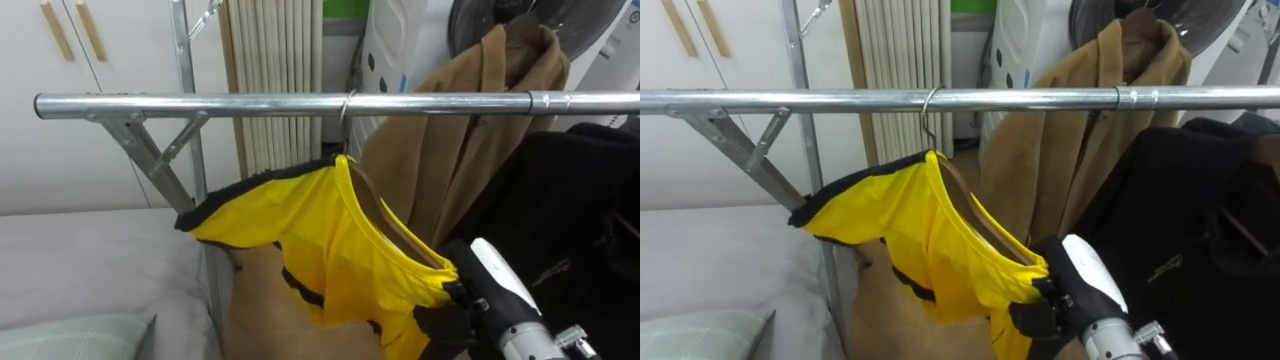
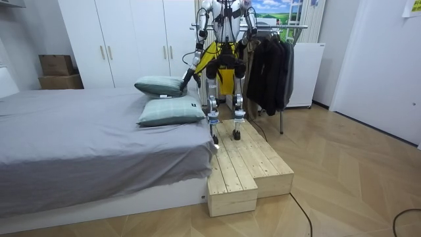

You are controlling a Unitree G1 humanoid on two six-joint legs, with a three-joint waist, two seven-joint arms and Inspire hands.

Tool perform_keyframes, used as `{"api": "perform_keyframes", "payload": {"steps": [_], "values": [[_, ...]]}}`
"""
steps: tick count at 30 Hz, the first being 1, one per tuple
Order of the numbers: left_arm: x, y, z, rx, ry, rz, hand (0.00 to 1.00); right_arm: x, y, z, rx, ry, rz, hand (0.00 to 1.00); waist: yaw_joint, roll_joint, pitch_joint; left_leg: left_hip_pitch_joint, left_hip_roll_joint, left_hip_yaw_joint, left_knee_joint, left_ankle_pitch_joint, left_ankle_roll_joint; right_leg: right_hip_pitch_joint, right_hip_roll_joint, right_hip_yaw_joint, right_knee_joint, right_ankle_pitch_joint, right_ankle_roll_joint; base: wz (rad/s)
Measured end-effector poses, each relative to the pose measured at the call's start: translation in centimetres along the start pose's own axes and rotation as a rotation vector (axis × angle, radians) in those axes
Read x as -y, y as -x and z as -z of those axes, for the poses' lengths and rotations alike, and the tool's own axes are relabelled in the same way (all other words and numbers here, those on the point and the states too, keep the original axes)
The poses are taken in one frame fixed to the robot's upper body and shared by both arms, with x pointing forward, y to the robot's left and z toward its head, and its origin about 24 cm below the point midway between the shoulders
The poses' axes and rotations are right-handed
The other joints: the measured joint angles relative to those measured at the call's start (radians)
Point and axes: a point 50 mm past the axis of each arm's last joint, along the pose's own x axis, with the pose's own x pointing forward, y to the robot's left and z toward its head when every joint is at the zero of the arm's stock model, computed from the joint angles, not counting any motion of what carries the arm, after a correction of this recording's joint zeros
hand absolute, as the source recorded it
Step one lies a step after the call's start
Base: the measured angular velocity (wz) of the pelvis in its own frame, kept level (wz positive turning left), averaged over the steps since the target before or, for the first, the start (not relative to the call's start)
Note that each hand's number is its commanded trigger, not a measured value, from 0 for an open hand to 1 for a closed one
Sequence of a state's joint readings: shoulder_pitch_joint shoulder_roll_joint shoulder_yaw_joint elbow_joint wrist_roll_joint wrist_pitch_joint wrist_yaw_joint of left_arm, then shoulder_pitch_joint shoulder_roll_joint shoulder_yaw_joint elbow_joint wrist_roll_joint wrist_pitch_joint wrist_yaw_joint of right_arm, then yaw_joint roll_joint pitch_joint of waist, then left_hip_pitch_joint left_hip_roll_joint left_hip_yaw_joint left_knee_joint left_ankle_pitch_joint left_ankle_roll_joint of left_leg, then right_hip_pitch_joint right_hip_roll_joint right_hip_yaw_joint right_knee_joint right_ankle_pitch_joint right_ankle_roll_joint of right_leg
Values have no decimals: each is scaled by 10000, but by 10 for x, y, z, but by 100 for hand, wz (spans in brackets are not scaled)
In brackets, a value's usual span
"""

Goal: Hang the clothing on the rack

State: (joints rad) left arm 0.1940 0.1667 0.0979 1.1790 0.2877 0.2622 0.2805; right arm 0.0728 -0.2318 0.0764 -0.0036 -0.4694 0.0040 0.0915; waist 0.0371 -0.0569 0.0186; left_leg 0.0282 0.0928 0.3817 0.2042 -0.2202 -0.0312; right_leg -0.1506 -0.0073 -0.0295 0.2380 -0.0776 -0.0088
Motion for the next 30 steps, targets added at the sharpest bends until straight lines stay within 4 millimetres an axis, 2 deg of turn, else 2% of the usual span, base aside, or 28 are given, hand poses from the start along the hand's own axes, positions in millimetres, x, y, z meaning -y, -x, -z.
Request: {"api": "perform_keyframes", "payload": {"steps": [7,10,22,30], "values": [[0,0,0,3,-25,-10,0,1,-1,-3,127,86,-145,100,130,-26,-36,23,6,-15,6,10,-2,52,-2,-30,-15,16,-10,0],[0,0,1,15,-42,-9,0,2,-1,-4,179,103,-125,100,265,-10,-79,41,7,-19,7,9,-1,69,-4,-35,-17,17,-11,0],[0,0,2,4,-51,-14,0,3,-1,-7,271,197,-56,100,249,-10,-77,147,13,-75,-53,8,-2,282,11,-84,-198,67,-3,1],[-1,0,0,24,133,-69,0,19,1,-23,959,579,722,100,281,-10,-76,168,20,-110,-61,9,-3,304,14,-133,-197,67,-3,1]]}}
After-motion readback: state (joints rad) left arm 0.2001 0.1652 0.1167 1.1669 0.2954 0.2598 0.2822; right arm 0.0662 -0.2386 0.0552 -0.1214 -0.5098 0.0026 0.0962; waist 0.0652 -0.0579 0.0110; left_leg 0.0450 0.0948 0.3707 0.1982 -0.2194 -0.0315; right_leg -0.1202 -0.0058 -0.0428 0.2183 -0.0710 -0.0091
